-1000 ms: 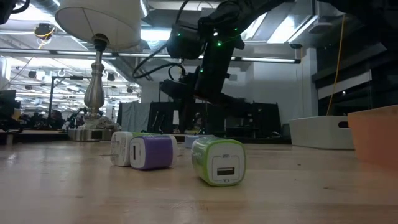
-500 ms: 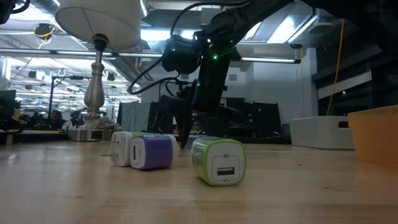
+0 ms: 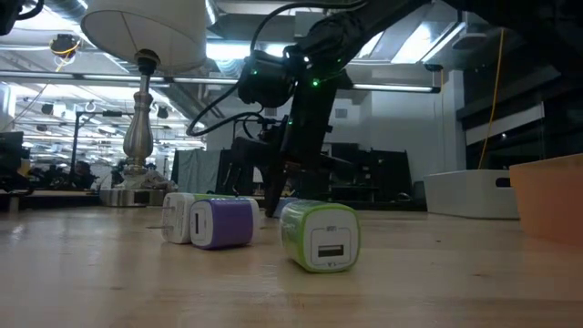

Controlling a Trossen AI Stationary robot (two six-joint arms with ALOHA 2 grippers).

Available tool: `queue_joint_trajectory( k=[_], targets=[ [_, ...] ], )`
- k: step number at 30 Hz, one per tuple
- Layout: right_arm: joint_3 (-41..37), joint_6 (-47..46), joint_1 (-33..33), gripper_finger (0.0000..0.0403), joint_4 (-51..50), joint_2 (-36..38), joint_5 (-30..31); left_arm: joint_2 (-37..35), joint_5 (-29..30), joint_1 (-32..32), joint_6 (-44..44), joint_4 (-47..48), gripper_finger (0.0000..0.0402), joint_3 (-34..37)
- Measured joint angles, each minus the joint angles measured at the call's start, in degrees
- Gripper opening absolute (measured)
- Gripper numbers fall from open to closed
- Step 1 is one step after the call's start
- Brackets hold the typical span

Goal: Pick & Place Office items
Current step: Put the blue charger adapter into the orange bin

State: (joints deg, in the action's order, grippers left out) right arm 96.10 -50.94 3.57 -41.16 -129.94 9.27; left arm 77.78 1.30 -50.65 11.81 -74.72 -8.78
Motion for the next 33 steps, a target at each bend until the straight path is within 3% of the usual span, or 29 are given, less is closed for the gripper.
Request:
queue_joint_trajectory(
  k=[9,18,25,33],
  targets=[
    [8.9,2.5,-1.2,0.0209,-5.3,-0.4,-4.2,0.0,0.0,0.0,-0.1,0.0,0.0237,0.0],
    [23.2,2.9,-6.5,0.0209,-23.3,-0.2,-5.7,0.0,0.0,0.0,0.0,0.0,0.0237,0.0],
    [31.9,-5.8,-14.4,0.0208,-38.2,-0.1,-3.0,0.0,0.0,0.0,-0.1,0.0,0.0237,0.0],
    [33.3,-20.2,-24.4,0.0208,-45.2,-0.1,-2.8,0.0,0.0,0.0,-0.1,0.0,0.0237,0.0]
  ],
)
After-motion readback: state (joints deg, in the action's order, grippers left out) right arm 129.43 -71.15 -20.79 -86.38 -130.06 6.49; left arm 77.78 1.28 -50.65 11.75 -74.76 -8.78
